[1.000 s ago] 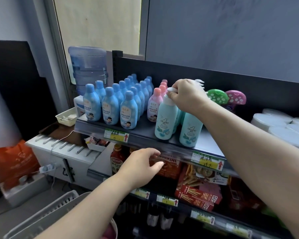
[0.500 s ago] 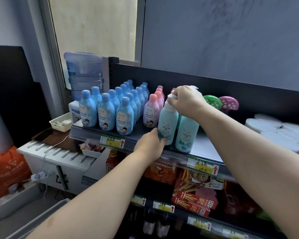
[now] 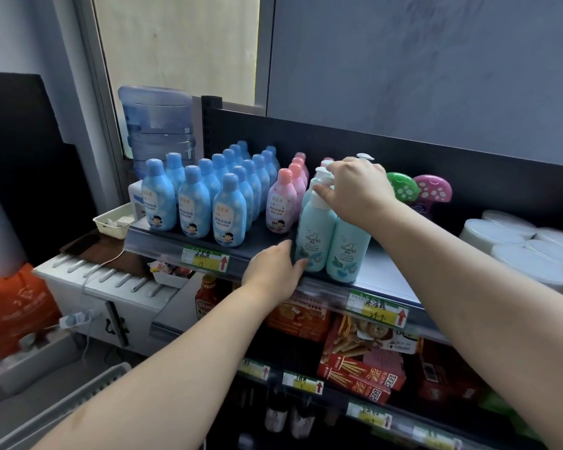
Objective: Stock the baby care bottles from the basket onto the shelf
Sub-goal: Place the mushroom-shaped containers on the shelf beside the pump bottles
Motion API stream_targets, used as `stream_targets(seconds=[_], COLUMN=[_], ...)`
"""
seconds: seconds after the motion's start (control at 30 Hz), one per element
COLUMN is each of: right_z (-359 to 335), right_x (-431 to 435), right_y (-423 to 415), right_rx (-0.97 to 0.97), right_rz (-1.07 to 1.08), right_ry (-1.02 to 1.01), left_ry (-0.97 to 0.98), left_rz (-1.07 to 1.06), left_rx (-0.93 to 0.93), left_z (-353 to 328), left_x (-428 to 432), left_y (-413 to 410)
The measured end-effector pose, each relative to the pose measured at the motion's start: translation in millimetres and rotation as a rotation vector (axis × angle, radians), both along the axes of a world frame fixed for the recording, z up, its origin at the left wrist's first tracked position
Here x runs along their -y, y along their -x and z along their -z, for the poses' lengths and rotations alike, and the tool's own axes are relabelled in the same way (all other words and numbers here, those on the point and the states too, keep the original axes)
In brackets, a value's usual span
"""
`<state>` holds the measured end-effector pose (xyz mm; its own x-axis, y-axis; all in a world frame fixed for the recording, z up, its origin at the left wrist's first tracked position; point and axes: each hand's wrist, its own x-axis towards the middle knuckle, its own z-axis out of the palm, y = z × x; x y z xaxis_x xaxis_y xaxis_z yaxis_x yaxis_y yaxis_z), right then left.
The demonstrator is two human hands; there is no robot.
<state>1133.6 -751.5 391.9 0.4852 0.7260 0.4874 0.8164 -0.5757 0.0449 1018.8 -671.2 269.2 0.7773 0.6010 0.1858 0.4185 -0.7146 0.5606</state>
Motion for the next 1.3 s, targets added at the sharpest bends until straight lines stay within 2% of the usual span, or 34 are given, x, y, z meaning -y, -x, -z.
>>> stream_targets(seconds=[0.13,0.3,0.67,0.87,1.03,1.3], right_z=[3,39,165,239,295,370], right_x=[2,-8,-43,-56,-63,-97], right_y=[32,95,215,265,285,292], right_rx=[-0.013,-0.113,-0.288,-0.339,-0.371,-0.454], right_rz=[-0.187,-0.382,-0.526,-0.577,-0.583,-0.626], right_ry=[-0.142,-0.059,0.224,0.4,0.6,0.823], left_ry=[-0.019,-0.056,-0.066,0.005,0.097,0.257], left_rz=[-0.012,-0.079,-0.235,-0.348,-0.413,-0.491], left_rx=[0.091,0.151,-0.083,-0.259,-0.418,-0.549], left_z=[1,25,120,183,229,285], left_x=[-9,-28,-56,-52,-47,-55], left_y=[28,96,266,348,388,403])
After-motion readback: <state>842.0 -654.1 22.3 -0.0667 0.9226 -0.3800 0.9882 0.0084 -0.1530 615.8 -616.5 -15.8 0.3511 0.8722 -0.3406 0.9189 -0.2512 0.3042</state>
